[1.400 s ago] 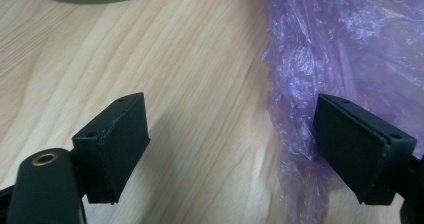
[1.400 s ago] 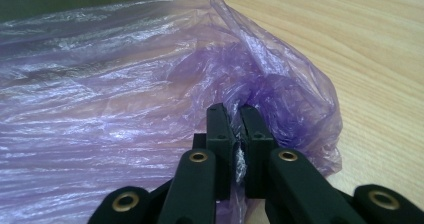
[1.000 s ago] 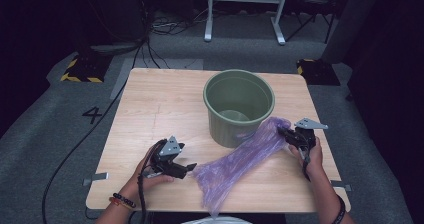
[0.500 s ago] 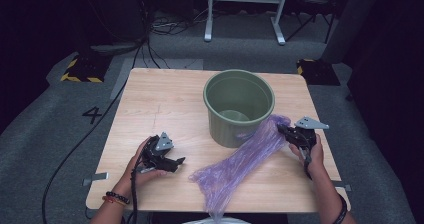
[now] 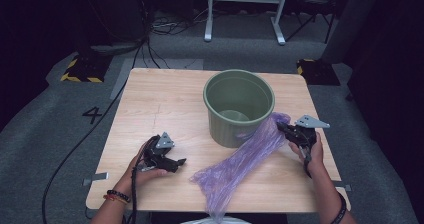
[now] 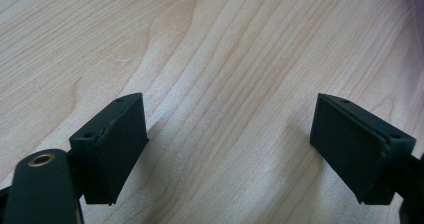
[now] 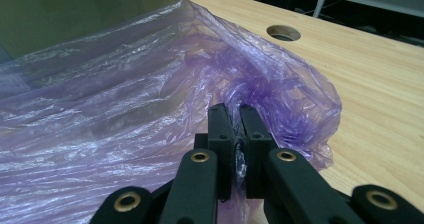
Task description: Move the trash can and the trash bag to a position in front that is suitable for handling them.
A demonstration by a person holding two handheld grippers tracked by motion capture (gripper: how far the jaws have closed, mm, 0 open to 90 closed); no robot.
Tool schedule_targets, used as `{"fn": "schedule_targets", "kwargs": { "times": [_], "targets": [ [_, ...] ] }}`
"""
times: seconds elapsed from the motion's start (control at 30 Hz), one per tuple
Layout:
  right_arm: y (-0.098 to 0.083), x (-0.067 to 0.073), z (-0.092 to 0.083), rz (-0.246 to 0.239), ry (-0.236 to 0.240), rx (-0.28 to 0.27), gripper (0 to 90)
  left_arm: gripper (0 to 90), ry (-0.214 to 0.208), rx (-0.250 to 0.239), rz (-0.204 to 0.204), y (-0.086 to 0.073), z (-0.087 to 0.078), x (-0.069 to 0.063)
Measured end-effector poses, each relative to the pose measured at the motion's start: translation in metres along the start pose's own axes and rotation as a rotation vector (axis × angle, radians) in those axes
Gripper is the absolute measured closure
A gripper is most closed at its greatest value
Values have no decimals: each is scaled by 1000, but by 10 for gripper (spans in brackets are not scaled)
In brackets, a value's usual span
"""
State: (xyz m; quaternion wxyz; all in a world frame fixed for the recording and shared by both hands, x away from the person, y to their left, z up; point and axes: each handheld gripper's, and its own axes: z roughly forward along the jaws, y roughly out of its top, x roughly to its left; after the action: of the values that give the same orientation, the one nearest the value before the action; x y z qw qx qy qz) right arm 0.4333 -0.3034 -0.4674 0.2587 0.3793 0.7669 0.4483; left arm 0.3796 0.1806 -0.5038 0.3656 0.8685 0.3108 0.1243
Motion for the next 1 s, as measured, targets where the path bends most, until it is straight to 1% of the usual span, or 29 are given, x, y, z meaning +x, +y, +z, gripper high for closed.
{"fn": "schedule_targets", "kwargs": {
  "times": [0.17, 0.33, 0.53, 0.6, 0.67, 1.0],
  "targets": [
    [4, 3, -2, -12, 1, -12, 867, 149, 1, 0, -1, 0, 0, 0],
    [4, 6, -4, -4, 6, -27, 867, 149, 2, 0, 1, -1, -1, -1],
    [3, 11, -6, -8, 22, -27, 867, 149, -3, 1, 5, -1, -1, -2],
    [3, 11, -6, -6, 21, -28, 867, 149, -14, 0, 19, -1, -1, -2],
    [4, 11, -5, -3, 23, -29, 867, 149, -19, 1, 20, -1, -1, -2],
    [6, 12, -4, -12, 25, -35, 867, 147, -12, -1, 14, -1, -1, -3]
  ]
}}
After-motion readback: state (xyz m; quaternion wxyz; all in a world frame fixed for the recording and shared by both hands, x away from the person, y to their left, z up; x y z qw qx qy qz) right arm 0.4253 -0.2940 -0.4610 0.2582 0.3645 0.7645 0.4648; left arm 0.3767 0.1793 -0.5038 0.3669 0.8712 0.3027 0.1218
